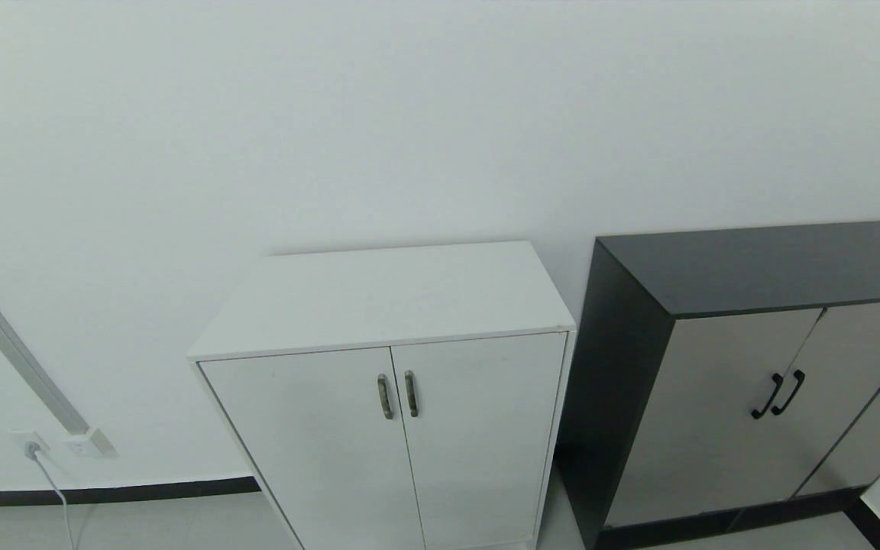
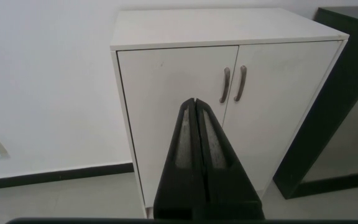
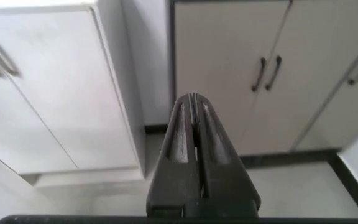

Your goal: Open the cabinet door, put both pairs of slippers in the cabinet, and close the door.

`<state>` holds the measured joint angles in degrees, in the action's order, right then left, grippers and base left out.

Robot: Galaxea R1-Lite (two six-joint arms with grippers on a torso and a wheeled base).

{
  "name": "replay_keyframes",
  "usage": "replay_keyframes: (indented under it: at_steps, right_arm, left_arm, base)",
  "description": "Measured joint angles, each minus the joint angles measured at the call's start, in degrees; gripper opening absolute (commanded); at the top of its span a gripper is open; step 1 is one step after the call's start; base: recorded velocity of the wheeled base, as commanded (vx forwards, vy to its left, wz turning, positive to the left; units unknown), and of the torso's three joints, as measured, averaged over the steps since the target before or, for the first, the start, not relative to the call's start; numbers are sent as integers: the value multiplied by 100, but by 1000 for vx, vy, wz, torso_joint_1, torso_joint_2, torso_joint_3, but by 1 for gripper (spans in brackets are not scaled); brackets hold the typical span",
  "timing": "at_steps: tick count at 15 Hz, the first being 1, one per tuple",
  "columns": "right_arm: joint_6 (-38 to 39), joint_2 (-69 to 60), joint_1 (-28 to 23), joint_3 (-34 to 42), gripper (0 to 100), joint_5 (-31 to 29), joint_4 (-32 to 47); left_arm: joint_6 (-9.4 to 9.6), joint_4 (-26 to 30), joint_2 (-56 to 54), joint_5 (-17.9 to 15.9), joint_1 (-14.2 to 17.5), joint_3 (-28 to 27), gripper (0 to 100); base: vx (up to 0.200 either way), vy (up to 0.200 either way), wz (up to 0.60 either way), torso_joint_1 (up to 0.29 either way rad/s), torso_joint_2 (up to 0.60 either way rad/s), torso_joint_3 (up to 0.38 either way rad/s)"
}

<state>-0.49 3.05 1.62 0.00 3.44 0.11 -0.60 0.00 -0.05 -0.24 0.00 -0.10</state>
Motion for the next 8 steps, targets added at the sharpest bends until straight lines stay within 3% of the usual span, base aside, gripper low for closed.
replay_keyframes:
  at_steps: [8]
  right_arm:
    - [-148,-121,-85,-10,0,-24,-1]
  left_arm:
    - [9,0,0,-9,0,0,0]
  base:
    - [0,0,0,0,0,0]
